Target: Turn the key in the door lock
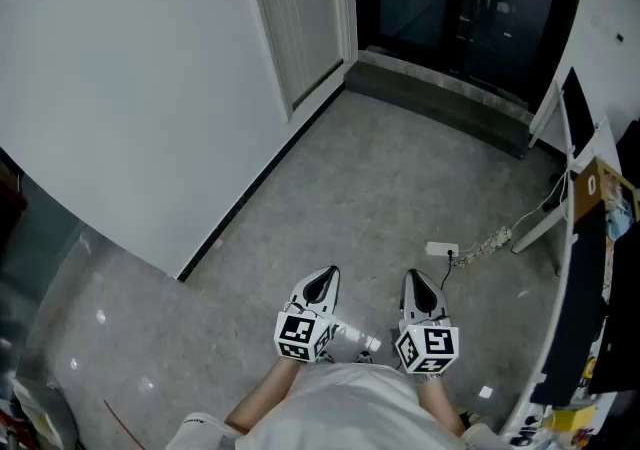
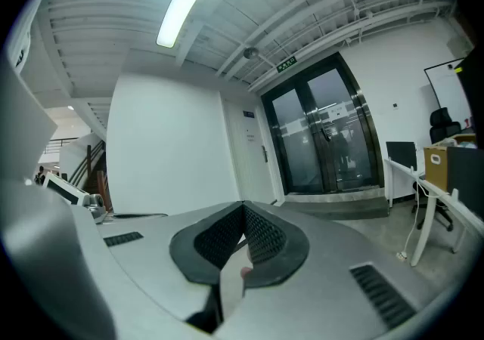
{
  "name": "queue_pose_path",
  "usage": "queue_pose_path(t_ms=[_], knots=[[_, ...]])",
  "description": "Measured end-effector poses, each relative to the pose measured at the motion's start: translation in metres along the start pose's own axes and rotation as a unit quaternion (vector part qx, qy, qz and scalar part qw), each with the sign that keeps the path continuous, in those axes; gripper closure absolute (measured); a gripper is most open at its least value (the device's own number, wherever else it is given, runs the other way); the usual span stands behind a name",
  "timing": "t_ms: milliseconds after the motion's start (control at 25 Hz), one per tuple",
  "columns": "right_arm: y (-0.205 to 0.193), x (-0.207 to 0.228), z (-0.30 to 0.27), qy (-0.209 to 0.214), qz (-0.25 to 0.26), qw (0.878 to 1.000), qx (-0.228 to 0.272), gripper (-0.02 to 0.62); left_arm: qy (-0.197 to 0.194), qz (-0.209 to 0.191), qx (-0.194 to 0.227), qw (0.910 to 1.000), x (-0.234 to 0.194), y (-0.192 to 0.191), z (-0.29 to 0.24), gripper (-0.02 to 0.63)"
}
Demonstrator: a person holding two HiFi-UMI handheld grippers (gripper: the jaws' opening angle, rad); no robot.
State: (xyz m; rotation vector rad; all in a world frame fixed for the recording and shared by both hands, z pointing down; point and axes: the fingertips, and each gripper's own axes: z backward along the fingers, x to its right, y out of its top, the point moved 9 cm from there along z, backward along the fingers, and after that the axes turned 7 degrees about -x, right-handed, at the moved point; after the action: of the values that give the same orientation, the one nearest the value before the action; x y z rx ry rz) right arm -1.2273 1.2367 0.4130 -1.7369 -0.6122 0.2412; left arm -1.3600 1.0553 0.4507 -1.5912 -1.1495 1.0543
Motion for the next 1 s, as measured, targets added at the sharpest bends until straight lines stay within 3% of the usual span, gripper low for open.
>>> queue_pose_path(t_ms=[120, 240, 520, 1000], knots=[[-0.004, -0.023, 0.0, 0.028, 0.009, 1.0, -0.002, 0.594, 0.014, 0.002, 0.016, 0.9998, -0.014, 0.005, 0.014, 0.597], [-0.005, -0.033, -0.008, 0.029, 0.016, 0.999, -0.014, 0.594, 0.019, 0.007, 0.024, 0.9995, -0.017, 0.005, 0.015, 0.597], [-0.012, -0.059, -0.018, 0.058, 0.031, 0.997, -0.039, 0.594, 0.017, 0.027, -0.004, 0.9995, -0.023, -0.014, 0.033, 0.597], [-0.001, -0.028, -0.017, 0.046, 0.014, 0.999, -0.009, 0.595, 0.056, 0.014, 0.023, 0.9981, -0.018, 0.001, 0.021, 0.597]])
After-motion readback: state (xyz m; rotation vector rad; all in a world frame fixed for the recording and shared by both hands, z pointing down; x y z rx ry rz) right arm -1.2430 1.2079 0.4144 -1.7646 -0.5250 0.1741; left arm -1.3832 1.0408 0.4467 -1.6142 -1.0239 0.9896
